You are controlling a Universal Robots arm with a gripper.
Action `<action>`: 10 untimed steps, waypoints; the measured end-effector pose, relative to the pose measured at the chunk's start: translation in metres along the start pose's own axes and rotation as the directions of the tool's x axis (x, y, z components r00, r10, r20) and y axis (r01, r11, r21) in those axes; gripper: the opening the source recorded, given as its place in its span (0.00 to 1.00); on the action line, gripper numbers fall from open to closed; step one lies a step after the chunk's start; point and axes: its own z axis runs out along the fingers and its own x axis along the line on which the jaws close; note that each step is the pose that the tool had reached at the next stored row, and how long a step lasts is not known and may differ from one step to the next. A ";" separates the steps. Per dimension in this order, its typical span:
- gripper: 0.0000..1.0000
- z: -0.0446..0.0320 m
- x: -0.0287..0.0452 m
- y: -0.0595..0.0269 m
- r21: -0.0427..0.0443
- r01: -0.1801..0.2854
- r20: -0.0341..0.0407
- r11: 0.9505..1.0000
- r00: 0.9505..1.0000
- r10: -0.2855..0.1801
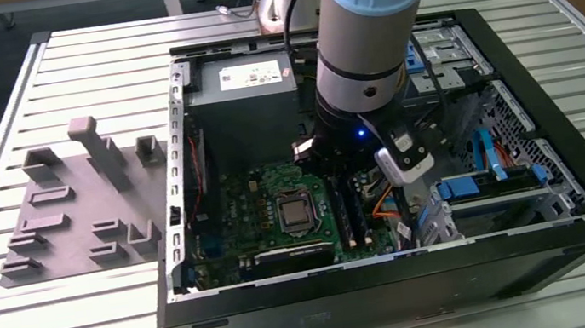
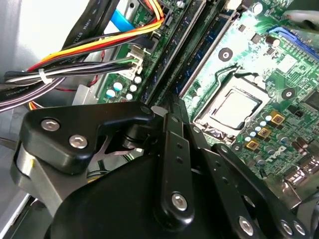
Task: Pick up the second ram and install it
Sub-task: 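Press down the second ram until it locks into place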
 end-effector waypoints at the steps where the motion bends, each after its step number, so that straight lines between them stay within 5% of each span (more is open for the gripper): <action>1: 0.11 -0.0005 0.0000 0.0002 0.000 0.000 0.000 1.000 1.000 0.000; 6: 0.11 -0.0153 0.0002 0.0005 -0.001 0.000 0.000 1.000 1.000 0.000; 10: 0.11 -0.0177 0.0003 0.0006 -0.002 0.000 0.000 1.000 1.000 0.000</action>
